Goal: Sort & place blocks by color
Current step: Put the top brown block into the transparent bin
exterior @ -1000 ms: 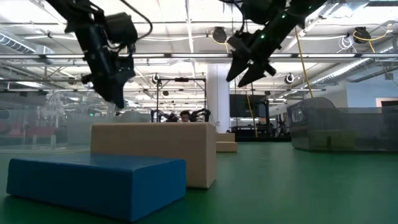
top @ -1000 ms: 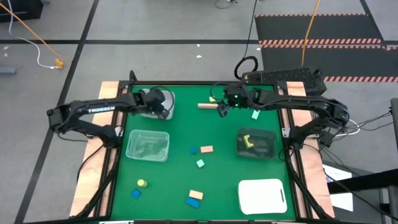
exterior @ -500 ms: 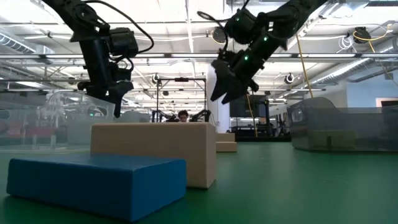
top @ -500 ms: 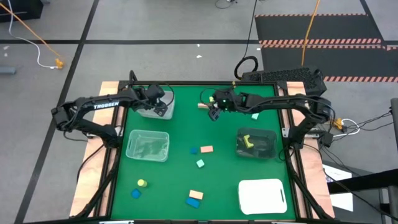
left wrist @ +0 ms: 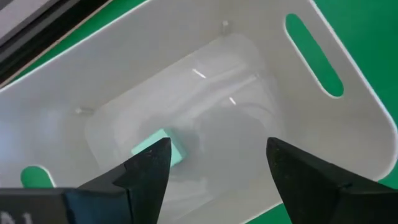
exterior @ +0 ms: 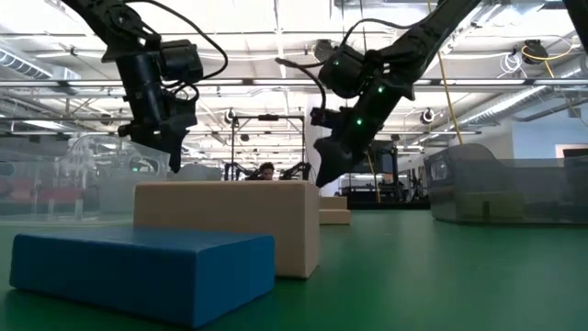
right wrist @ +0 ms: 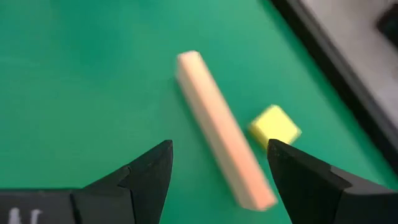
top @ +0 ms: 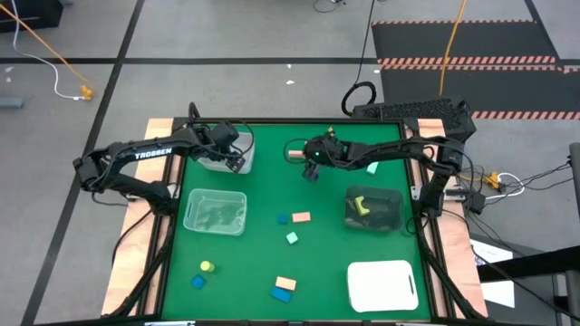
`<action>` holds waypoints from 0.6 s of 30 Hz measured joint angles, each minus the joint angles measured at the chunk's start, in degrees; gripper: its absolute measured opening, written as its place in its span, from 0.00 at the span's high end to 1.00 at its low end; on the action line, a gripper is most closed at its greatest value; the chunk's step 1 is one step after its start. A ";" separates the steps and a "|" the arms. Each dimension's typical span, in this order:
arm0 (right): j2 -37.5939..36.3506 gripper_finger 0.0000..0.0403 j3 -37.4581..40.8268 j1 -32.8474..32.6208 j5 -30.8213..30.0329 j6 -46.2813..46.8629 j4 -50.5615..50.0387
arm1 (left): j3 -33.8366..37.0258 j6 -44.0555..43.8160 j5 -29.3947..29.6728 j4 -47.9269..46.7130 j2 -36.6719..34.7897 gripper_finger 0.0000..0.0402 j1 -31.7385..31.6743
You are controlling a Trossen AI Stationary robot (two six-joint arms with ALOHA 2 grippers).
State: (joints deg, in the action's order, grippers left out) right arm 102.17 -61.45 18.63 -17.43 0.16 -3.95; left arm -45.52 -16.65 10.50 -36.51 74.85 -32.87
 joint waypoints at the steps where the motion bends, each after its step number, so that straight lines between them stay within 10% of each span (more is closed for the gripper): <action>1: -0.02 0.37 0.00 0.02 -0.79 -0.02 0.38 | 0.00 0.00 0.01 0.01 0.00 0.36 -0.02; 18: 4.04 0.46 -0.02 5.42 7.47 1.83 3.07 | 0.00 -0.03 0.00 2.53 0.00 0.38 -0.02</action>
State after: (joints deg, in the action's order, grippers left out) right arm 106.21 -61.47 24.05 -9.97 1.99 -0.88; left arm -45.52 -16.68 10.50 -33.98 74.85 -32.88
